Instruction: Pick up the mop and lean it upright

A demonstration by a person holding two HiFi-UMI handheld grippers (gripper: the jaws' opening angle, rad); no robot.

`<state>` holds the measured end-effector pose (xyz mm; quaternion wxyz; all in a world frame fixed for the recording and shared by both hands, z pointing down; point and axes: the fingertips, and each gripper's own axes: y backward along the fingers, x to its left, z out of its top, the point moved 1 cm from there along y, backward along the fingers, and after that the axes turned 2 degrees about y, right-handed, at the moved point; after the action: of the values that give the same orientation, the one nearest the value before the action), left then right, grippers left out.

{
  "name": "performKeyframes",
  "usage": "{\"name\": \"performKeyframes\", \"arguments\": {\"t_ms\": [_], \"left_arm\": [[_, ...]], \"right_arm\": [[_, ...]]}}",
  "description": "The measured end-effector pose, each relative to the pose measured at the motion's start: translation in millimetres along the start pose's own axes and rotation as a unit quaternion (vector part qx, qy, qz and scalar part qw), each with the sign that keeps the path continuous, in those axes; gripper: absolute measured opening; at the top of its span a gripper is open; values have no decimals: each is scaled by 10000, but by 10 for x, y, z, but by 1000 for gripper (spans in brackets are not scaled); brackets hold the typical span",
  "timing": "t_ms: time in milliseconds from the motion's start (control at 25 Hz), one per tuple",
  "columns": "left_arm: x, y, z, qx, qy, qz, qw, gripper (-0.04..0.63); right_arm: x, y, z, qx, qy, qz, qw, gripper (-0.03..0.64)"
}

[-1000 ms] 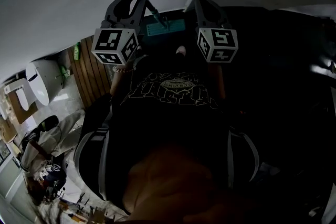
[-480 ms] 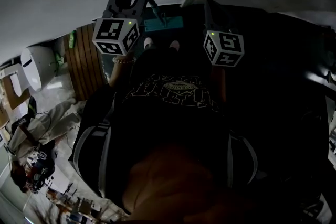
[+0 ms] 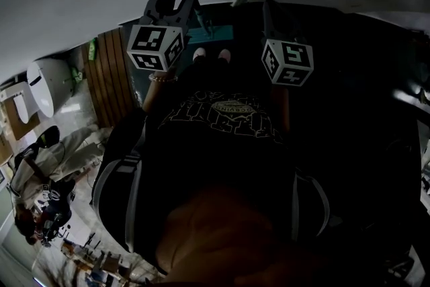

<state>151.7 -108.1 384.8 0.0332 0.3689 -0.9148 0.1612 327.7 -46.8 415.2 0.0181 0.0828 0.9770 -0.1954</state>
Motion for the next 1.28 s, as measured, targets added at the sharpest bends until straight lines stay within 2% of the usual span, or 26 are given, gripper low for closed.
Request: {"name": "performKeyframes", "arguments": {"t_ms": [640,1280], "left_arm": [[268,-122,-241,243,-2,49,9997,143],[564,-562,-729,809,-83,110,9966,143]], "right_arm": [[47,-102,84,27,-35,-131,9999,20],[-131,-369,35,169,-170,-291,9993,20]]}}
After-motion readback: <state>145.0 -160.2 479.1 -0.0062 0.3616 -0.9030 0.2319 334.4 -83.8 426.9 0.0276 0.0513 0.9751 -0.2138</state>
